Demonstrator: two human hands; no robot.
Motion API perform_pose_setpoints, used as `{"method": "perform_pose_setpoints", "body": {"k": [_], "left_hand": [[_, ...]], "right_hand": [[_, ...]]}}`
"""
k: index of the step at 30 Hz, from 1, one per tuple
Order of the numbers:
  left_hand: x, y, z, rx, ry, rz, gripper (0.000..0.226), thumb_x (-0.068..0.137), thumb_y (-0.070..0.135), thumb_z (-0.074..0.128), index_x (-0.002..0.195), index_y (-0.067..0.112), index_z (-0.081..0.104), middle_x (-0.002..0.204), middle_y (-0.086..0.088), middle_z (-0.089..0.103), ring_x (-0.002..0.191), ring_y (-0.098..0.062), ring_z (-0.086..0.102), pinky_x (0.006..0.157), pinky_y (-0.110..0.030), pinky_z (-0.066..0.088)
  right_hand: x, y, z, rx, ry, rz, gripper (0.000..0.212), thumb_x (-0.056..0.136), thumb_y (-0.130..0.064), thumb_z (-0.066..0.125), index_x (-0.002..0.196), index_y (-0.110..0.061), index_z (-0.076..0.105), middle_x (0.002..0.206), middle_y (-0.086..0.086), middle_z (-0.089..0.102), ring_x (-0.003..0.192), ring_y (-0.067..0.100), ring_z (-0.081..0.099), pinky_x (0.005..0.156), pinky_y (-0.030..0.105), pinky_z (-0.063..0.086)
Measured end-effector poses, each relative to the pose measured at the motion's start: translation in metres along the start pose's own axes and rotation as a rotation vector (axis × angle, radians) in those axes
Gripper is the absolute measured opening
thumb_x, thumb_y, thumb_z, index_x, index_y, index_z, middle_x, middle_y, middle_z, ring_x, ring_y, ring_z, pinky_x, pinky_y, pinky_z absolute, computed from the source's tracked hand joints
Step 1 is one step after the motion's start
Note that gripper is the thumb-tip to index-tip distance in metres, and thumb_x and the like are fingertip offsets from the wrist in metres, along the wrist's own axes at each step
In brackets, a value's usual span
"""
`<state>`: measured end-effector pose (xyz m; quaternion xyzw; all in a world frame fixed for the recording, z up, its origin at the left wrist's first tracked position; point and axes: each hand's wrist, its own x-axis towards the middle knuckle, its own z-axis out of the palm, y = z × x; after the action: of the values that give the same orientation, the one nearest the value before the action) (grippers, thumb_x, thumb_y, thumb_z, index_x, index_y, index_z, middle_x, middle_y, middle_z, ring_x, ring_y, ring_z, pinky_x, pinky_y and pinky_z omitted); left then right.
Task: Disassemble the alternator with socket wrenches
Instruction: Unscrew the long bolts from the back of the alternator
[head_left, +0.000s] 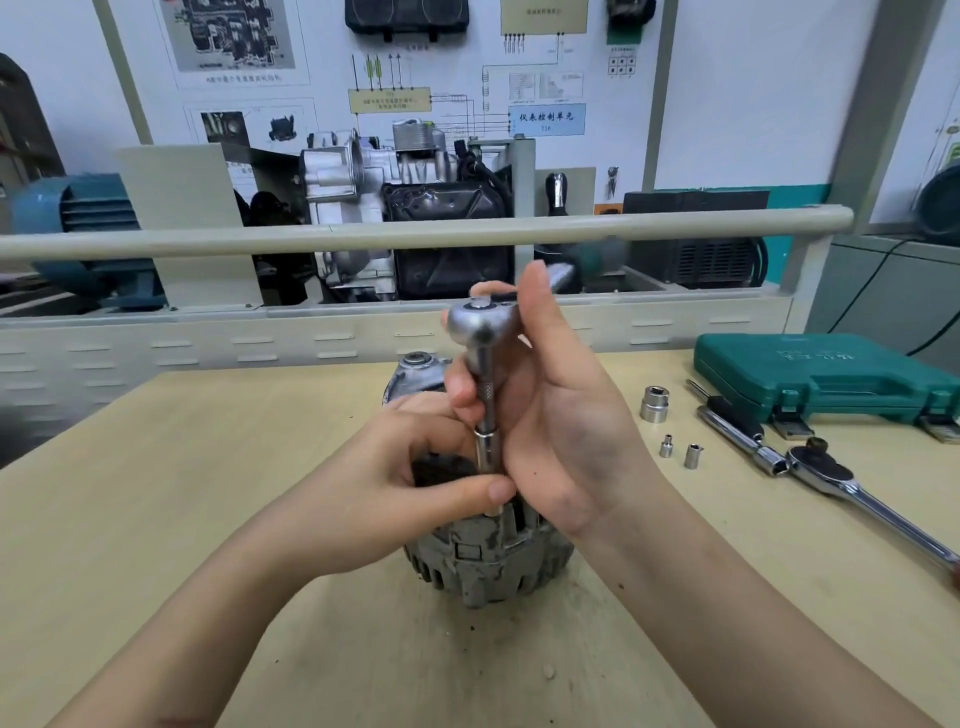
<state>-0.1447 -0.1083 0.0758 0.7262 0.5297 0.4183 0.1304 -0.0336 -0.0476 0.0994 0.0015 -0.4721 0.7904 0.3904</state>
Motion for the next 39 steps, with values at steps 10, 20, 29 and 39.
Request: {"method": "perform_pose_setpoints", "body": {"k": [10, 20, 29, 39], "left_hand": [[-0.0016, -0.001, 0.0024, 0.104, 0.072, -0.002, 0.038, 0.062, 0.053, 0.059, 0.061, 0.015, 0.064, 0.082, 0.012, 0.059, 0.093, 0.009, 0.048, 0.094, -0.035, 0.033], [-0.0015, 0.0058, -0.0018, 0.022, -0.067, -0.028, 0.027, 0.072, 0.026, 0.065, 0.065, 0.0, 0.067, 0.073, 0.014, 0.053, 0.075, 0.008, 0.049, 0.069, -0.006, 0.034], [-0.0021, 0.0033, 0.001, 0.147, 0.126, -0.022, 0.04, 0.058, 0.055, 0.061, 0.069, 0.018, 0.07, 0.094, 0.016, 0.061, 0.106, 0.01, 0.046, 0.106, -0.052, 0.025], [-0.0015, 0.0043, 0.0027, 0.021, 0.039, 0.018, 0.051, 0.065, 0.045, 0.061, 0.059, -0.005, 0.065, 0.076, 0.004, 0.051, 0.079, 0.009, 0.05, 0.071, -0.007, 0.035]], "right_hand": [[-0.001, -0.0019, 0.0006, 0.033, -0.002, -0.018, 0.06, 0.061, -0.044, 0.056, 0.111, -0.013, 0.045, 0.055, -0.003, 0.058, 0.044, 0.01, 0.051, 0.044, 0.018, 0.041], [0.0017, -0.0014, 0.0016, 0.071, 0.04, 0.018, 0.038, 0.07, -0.043, 0.048, 0.062, -0.011, 0.067, 0.063, 0.0, 0.066, 0.043, 0.008, 0.053, 0.038, 0.014, 0.038], [-0.0031, -0.0025, 0.0013, 0.04, -0.037, -0.02, 0.051, 0.065, -0.039, 0.057, 0.103, -0.006, 0.049, 0.061, 0.004, 0.06, 0.047, 0.011, 0.056, 0.044, 0.018, 0.042], [0.0008, -0.0041, 0.0015, 0.088, 0.002, 0.022, 0.033, 0.071, -0.04, 0.051, 0.07, -0.009, 0.058, 0.063, -0.001, 0.065, 0.044, 0.008, 0.054, 0.038, 0.015, 0.039]]}}
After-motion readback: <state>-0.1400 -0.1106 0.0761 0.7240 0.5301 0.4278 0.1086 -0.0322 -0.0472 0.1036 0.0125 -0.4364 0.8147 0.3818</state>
